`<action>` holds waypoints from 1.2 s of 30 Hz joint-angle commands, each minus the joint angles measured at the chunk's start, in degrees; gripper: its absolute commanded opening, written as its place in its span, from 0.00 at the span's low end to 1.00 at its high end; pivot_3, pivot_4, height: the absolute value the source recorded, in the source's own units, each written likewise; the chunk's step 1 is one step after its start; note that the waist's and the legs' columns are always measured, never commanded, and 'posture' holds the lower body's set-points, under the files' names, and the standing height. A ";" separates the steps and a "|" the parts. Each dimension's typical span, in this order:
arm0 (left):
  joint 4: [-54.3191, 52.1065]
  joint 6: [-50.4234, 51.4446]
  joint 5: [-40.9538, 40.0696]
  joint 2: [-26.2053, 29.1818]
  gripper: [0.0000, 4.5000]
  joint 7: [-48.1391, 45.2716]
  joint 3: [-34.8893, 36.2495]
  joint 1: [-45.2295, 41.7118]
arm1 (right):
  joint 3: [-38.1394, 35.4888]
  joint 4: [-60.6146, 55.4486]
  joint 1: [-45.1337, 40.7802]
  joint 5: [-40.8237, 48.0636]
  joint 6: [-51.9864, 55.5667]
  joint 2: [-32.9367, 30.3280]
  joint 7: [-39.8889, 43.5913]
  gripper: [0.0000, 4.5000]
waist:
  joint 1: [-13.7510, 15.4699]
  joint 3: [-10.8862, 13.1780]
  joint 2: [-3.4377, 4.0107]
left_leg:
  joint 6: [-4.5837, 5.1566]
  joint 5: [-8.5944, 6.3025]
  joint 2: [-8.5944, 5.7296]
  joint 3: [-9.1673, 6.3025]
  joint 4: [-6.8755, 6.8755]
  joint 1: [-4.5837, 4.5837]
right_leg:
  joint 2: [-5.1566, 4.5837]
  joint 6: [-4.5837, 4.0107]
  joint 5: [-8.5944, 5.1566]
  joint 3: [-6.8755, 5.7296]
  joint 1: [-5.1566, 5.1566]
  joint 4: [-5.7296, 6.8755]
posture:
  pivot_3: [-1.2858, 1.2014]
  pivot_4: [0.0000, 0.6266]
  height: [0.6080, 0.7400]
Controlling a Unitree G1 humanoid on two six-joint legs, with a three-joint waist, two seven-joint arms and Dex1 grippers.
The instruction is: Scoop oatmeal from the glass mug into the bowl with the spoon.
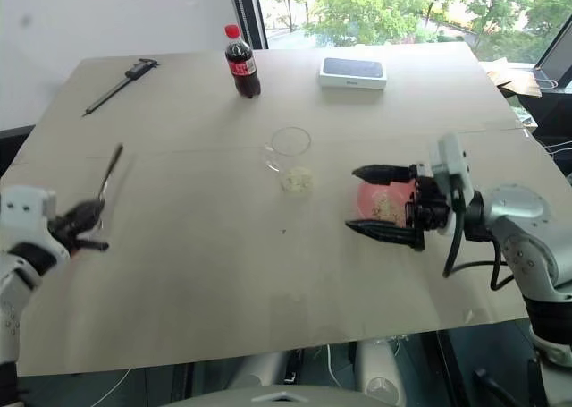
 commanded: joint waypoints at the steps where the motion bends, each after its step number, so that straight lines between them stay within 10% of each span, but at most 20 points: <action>1: -11.59 2.88 -4.44 -0.62 0.01 4.42 0.93 -4.31 | -2.10 -1.23 -1.99 4.55 2.90 0.96 -2.35 1.00 | -0.06 0.00 0.00 | 0.00 0.00 -0.01 0.00 0.00 0.00 | 0.01 0.00 0.00 -0.02 0.00 -0.01 | 0.52 0.24 1.00; 16: -30.38 12.25 -9.42 -3.87 0.01 7.76 -27.15 -20.91 | 0.15 5.37 -26.55 16.29 23.78 13.34 -35.64 1.00 | -0.57 -0.02 -0.02 | -0.16 0.15 -0.15 0.30 0.15 -0.68 | 0.24 -0.01 0.01 0.13 -0.96 0.51 | 0.52 0.24 1.00; 36: -27.06 7.10 0.99 -3.33 0.01 1.83 -33.83 -22.00 | -3.17 12.61 -33.05 27.11 29.31 23.25 -57.29 1.00 | -1.75 -0.02 0.00 | -0.18 0.19 -0.12 0.31 0.19 -0.65 | 0.39 -0.02 0.00 0.13 -0.97 0.71 | 0.52 0.24 1.00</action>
